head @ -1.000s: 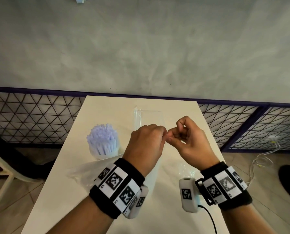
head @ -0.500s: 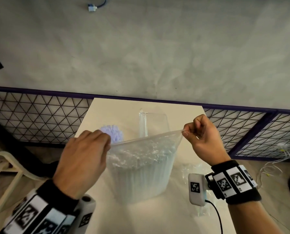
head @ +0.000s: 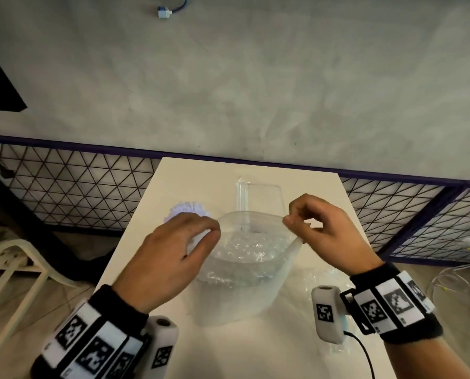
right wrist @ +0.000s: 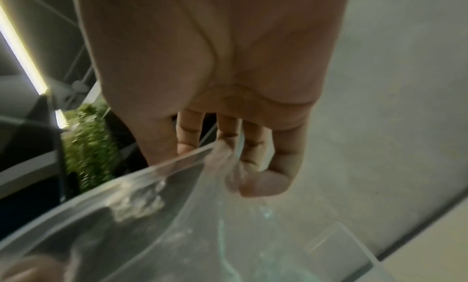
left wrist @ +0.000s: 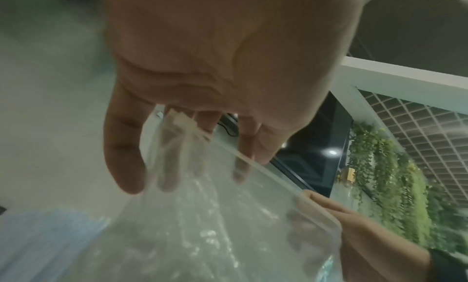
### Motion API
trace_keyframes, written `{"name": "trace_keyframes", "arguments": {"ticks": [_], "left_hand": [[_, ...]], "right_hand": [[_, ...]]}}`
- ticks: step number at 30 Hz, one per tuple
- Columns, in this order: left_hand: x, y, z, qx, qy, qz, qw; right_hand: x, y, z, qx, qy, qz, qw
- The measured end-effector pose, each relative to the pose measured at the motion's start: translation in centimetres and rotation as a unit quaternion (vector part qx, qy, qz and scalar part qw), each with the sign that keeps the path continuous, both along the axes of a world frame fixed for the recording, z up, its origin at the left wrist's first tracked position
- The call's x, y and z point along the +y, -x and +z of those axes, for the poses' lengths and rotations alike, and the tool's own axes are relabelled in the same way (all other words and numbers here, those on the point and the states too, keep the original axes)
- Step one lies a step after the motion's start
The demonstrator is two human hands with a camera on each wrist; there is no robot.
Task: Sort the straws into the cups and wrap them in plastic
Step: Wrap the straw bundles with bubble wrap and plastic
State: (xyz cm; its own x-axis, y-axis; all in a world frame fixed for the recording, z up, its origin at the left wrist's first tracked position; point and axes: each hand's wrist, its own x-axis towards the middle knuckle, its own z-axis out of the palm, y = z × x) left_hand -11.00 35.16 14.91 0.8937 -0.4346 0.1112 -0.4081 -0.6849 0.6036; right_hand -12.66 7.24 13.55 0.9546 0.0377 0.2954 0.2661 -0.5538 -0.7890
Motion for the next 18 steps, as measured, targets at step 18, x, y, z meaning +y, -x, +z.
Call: {"name": "trace_keyframes", "arguments": {"ticks": [18], "left_hand": [[-1.4,-2.9,-0.8,0.322,0.024,0.009,0.947]], "right_hand": [[0.9,-0.9,-0.1,0.318,0.123,0.138,0.930]]}}
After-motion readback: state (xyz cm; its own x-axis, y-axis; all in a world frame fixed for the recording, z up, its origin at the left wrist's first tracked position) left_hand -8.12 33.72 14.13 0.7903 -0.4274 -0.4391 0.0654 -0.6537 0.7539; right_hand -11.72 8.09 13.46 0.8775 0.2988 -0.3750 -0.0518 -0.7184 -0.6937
